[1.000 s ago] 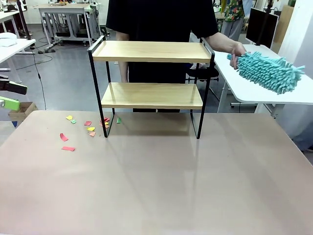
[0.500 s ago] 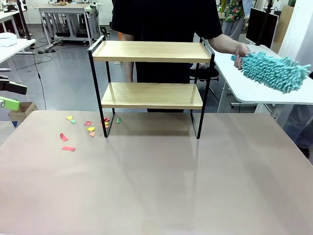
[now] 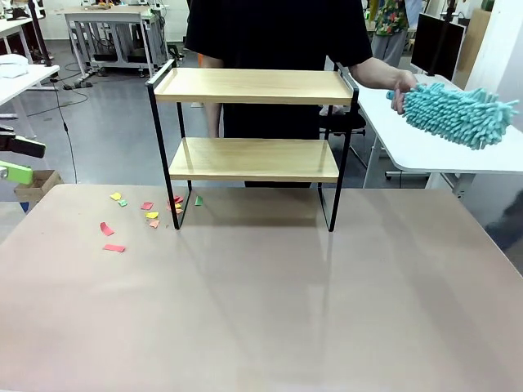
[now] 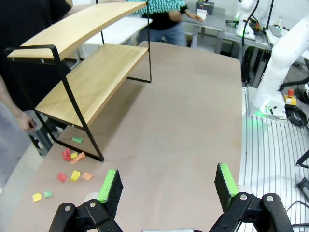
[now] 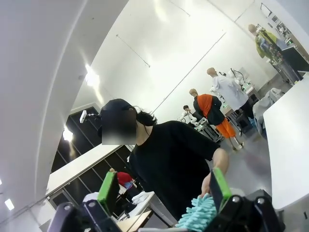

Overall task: Clean the shelf.
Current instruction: Hand the Duster back to the human.

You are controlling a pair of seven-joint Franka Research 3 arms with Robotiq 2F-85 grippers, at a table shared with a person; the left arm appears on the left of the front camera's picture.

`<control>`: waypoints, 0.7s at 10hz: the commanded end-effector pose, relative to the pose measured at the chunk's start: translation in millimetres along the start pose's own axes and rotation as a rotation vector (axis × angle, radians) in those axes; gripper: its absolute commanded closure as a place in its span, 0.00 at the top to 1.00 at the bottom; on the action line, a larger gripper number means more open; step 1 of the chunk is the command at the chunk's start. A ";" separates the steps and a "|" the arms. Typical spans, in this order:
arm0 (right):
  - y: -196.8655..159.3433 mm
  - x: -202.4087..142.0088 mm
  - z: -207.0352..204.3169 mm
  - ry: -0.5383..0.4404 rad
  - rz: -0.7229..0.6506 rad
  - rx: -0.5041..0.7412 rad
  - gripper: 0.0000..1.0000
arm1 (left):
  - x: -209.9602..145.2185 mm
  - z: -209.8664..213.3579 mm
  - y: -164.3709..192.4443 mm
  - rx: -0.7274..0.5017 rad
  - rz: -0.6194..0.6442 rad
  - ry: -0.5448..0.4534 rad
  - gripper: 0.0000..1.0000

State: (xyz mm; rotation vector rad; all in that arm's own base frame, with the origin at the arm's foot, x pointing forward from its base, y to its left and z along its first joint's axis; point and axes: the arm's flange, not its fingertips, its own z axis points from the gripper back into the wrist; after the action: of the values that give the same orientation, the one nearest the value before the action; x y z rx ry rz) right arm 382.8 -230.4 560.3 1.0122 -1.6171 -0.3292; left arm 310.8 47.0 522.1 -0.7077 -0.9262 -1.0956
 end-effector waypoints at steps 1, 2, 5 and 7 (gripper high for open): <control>0.8 -2.4 2.9 0.005 0.019 -0.007 1.00 | 1.0 -0.4 1.6 -0.005 -0.020 -0.024 1.00; 0.8 -2.4 2.9 0.005 0.019 -0.007 1.00 | 1.0 -0.4 1.6 -0.005 -0.020 -0.024 1.00; 0.8 -2.4 2.9 0.005 0.019 -0.007 1.00 | 1.0 -0.4 1.6 -0.005 -0.020 -0.024 1.00; 0.8 -2.4 2.9 0.005 0.019 -0.007 1.00 | 1.0 -0.4 1.6 -0.005 -0.020 -0.024 1.00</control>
State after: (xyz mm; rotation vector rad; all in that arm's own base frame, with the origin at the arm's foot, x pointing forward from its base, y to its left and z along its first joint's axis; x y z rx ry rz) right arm 382.1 -231.3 559.4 1.0104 -1.6171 -0.3324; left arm 310.8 47.1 522.2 -0.7077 -0.9263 -1.0956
